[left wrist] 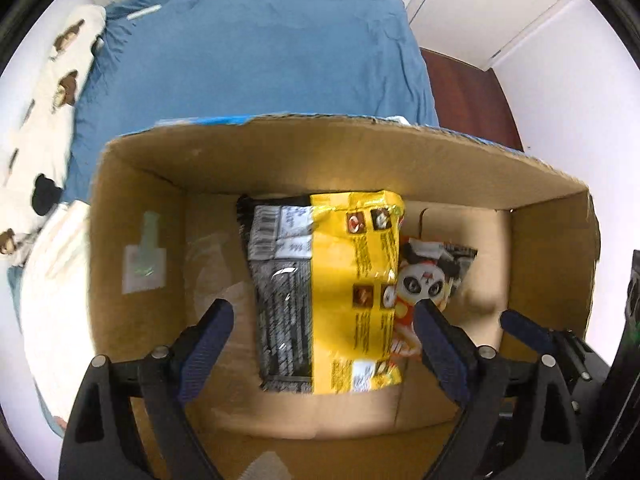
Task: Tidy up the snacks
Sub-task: 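Open both tools to drop the two bags into the box, then grasp the clear bread bag with left tool while right tool grasps Franzzi wafer pack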
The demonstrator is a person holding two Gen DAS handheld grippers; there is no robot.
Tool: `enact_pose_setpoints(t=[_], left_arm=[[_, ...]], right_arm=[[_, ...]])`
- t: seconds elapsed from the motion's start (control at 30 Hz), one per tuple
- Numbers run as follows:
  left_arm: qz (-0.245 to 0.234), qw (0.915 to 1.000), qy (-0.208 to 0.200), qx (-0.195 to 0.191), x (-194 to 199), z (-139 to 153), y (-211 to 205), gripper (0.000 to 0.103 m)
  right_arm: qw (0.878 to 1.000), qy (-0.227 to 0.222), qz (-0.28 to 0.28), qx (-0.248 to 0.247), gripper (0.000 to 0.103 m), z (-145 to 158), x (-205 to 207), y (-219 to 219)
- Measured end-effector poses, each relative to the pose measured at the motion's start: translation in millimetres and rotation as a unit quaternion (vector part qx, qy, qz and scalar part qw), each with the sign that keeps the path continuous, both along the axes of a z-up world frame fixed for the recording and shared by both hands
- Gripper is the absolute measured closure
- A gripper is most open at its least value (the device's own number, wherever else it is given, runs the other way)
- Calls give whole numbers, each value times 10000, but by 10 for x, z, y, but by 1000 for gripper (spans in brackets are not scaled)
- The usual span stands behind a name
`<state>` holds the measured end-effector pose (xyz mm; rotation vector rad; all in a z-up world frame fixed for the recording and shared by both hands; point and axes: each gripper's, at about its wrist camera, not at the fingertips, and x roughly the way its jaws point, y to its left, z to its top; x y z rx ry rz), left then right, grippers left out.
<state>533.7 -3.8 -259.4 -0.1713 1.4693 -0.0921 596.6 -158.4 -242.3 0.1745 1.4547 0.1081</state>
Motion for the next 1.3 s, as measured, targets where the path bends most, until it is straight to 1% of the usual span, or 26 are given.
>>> enact_pose_setpoints(t=[0.1,0.2,0.27,0.3,0.4,0.47,0.57,0.63,0.67,0.77,0.83,0.9,0.93,1.03,1.1,1.2,1.23,1.3], left_arm=[[6,9993,-311,188,-197,168,40,11],[63,9977,-614,282,-399,358,151,11],[94,9960,-836,296,-547,513,187,11],[113,9954,-906,304,-605,562,197,11],[184,9928,-1154,269,-819,768,251,11],[235,9903,-1341,293,-924,904,280,11],[291,9871,-1552,261,-1152,1071,305,11],[320,9854,-1652,255,-1344,1160,326,11],[327,9847,-1693,257,-1463,1201,343,11],[327,9833,-1759,346,-1835,1236,416,11],[372,9830,-1744,442,-2104,1187,487,11],[394,9837,-1644,611,-2395,1055,561,11],[394,9844,-1579,674,-2503,977,582,11],[369,9870,-1288,891,-2839,628,686,11],[394,9892,-961,1034,-3023,333,788,11],[602,9915,-544,1020,-3193,-25,986,11],[668,9917,-448,1000,-3229,-108,1041,11],[820,9916,-276,961,-3267,-264,1165,11]], right_arm=[[9999,-147,-30,-33,7,130,-204,7],[9990,-420,-31,-164,8,301,-376,33],[9980,-597,-34,-216,8,436,-523,69],[9973,-699,-38,-226,8,554,-561,202],[9948,-986,-46,-241,8,774,-758,296],[9932,-1148,-61,-174,8,911,-935,359],[9911,-1322,-135,-2,8,1134,-1209,337],[9897,-1421,-164,51,8,1188,-1352,396],[9889,-1466,-205,98,8,1235,-1493,397],[9882,-1458,-314,342,8,1245,-1836,423],[9887,-1320,-420,574,12,1154,-2089,433],[9893,-1164,-498,724,25,1013,-2301,437],[9894,-1084,-557,793,31,933,-2397,434],[9881,-742,-810,1077,39,612,-2728,380],[9873,-620,-963,1099,39,433,-2869,343],[9839,-328,-1276,1210,39,165,-3033,253],[9829,-236,-1370,1208,39,95,-3057,233],[9770,-17,-1674,1321,38,-108,-3102,195]])
